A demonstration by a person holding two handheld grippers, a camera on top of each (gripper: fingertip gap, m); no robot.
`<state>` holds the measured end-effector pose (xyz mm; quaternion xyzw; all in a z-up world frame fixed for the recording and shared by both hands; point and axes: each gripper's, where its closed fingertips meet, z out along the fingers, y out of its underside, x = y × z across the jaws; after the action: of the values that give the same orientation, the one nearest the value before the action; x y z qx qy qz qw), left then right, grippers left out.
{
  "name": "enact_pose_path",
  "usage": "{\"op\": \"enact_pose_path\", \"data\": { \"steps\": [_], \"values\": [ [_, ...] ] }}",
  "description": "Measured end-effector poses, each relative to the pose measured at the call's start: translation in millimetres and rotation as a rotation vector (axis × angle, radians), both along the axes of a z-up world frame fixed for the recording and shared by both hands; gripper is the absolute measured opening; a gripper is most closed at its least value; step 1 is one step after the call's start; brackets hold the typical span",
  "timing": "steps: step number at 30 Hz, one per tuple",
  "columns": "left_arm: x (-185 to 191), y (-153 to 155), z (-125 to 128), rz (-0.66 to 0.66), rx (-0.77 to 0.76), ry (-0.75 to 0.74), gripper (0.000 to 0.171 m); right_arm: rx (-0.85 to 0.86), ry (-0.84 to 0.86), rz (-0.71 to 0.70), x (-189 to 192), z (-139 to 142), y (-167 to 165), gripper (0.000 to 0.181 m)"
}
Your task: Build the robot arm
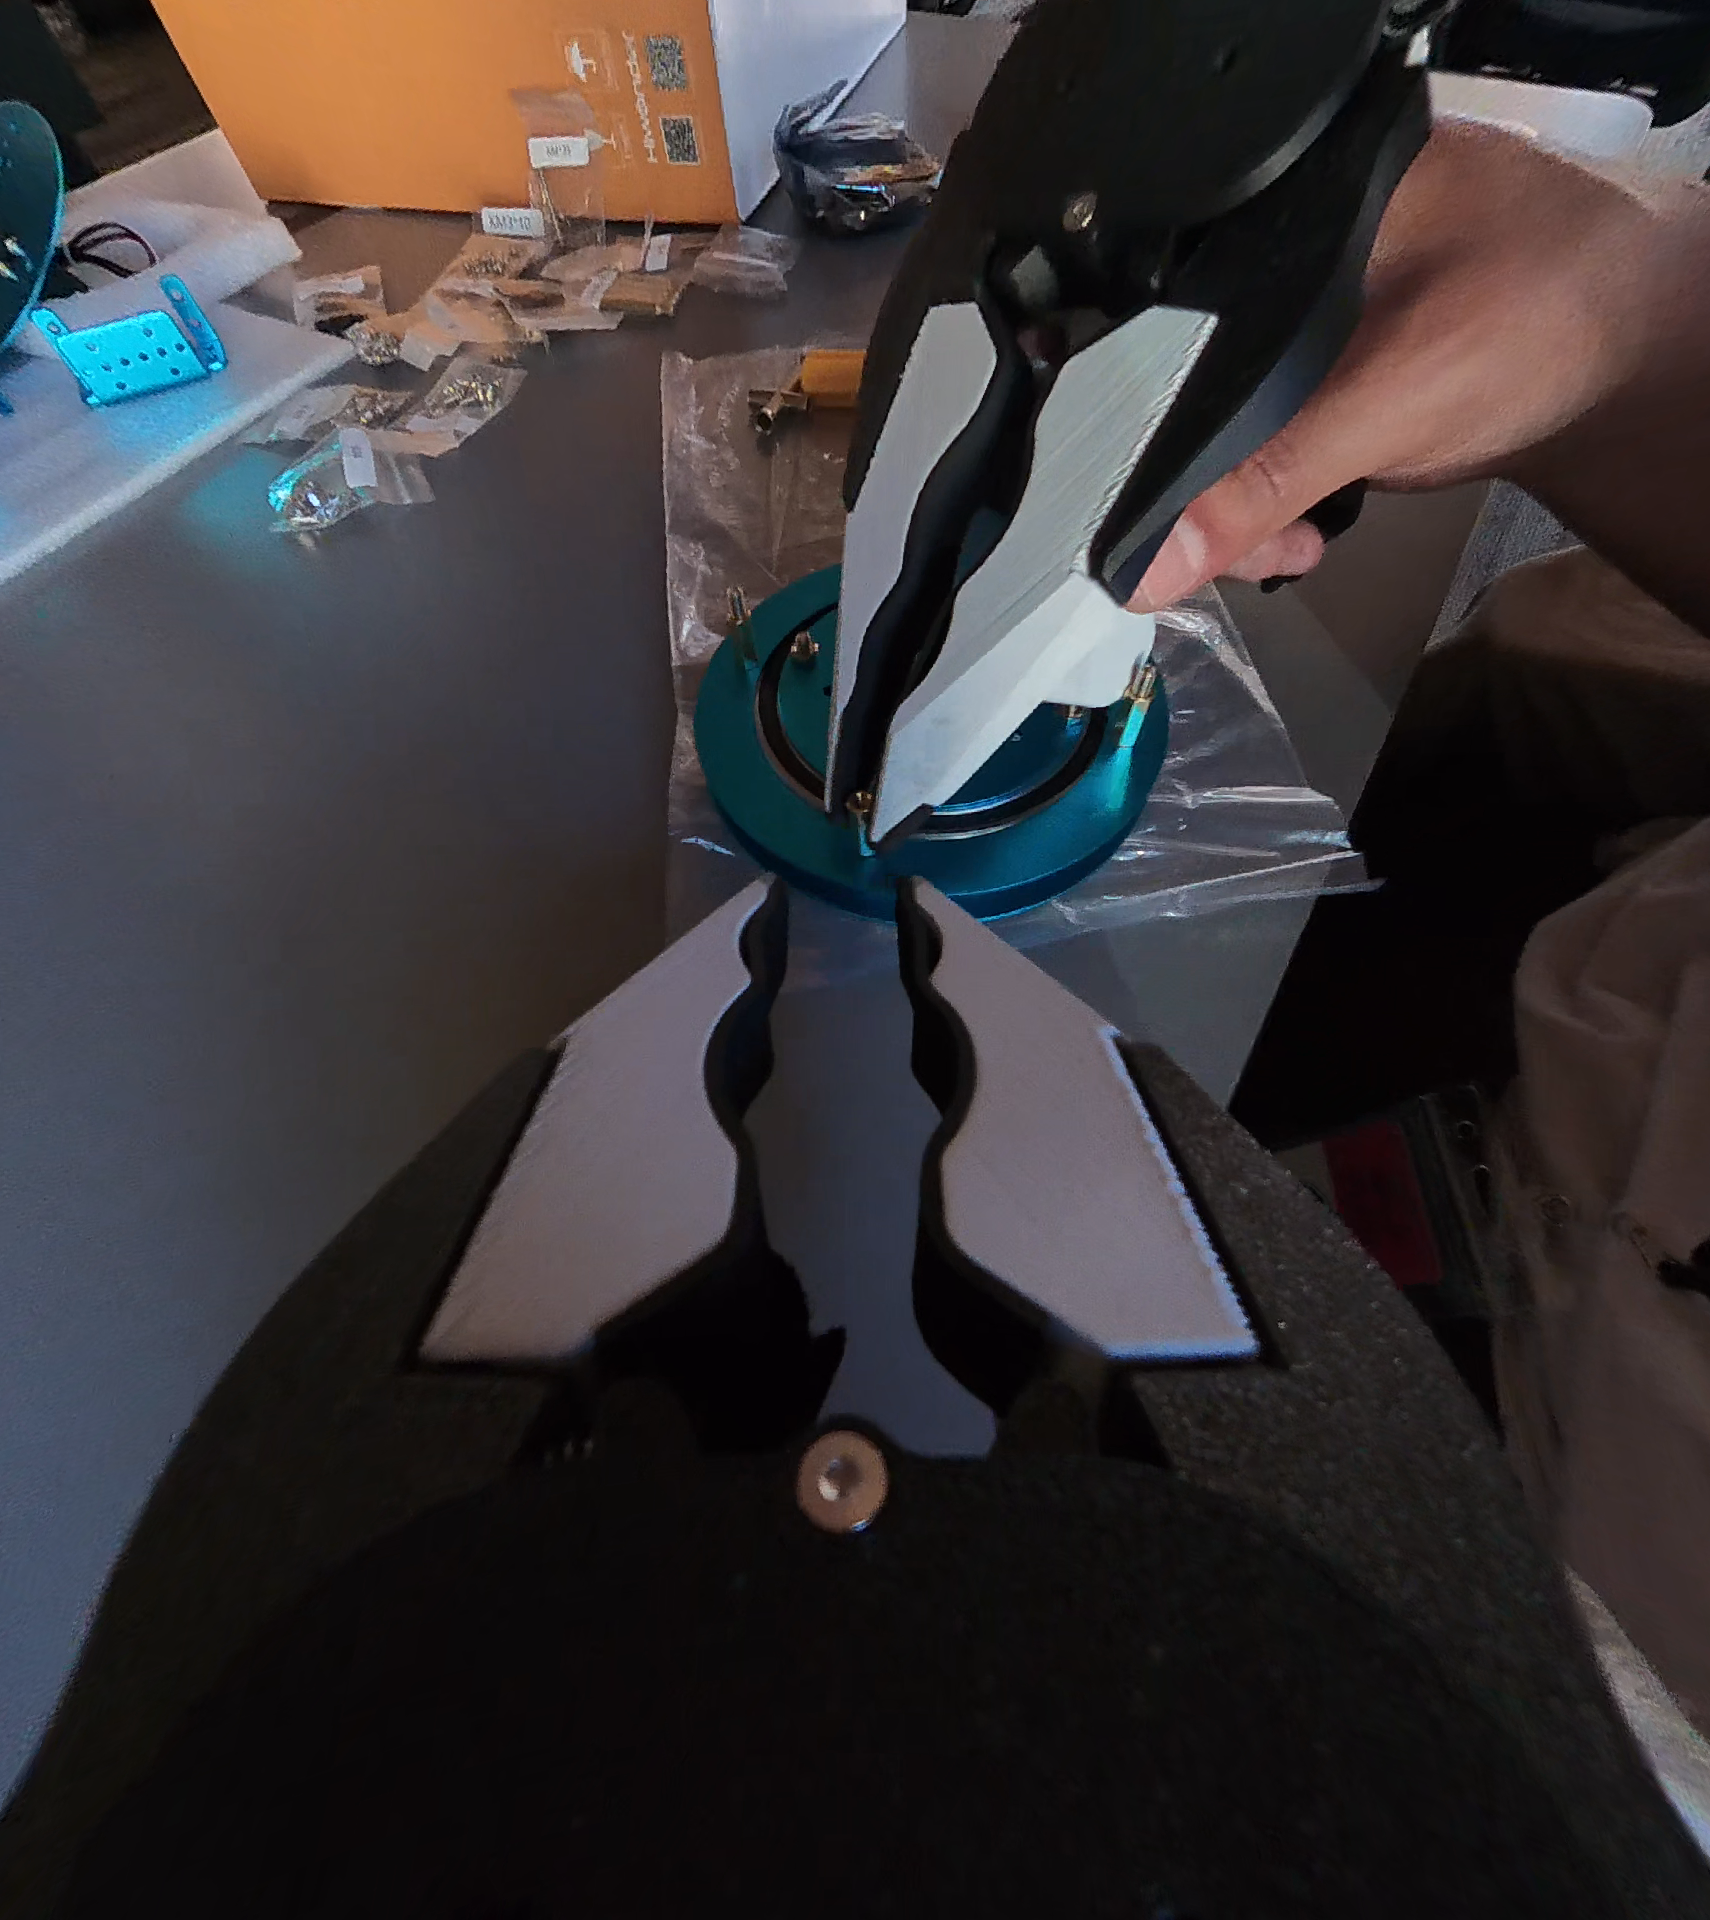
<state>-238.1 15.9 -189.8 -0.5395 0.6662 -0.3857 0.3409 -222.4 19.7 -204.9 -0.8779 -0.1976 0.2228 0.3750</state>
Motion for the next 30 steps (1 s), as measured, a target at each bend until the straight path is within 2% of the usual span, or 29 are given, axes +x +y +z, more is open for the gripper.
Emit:
{"op": "enact_pose_path", "data": {
  "steps": [4,11,15,18,22,26,28,30],
  "values": [
    [-3,-3,-11,0.017,0.028,0.046,0.02,0.021,-0.061,-0.013,6,1,-3,0.016],
    [-3,-9,0,0.028,0.024,-0.011,0.02,0.176,-0.101,-0.006,22,33,-36,0.018],
    [10,-14,4,0.039,-0.027,-0.029,0.02,0.197,-0.132,-0.014,26,24,-59,0.017],
    [22,-12,2,0.08,-0.012,-0.004,0.02,0.199,-0.094,-0.03,29,18,-73,0.017],
    [31,-7,-13,0.122,-0.015,0.073,0.018,0.246,0.019,-0.051,32,33,-84,0.017],
    [29,-6,-17,0.127,-0.028,0.106,0.005,0.277,0.015,-0.046,38,43,-87,0.017],
    [28,-5,-17,0.126,-0.015,0.117,0.005,0.29,-0.004,0.004,34,46,-85,0.017],
    [28,-5,-16,0.093,-0.015,0.127,0.005,0.277,-0.086,0.113,28,43,-79,0.02]
  ]
}}
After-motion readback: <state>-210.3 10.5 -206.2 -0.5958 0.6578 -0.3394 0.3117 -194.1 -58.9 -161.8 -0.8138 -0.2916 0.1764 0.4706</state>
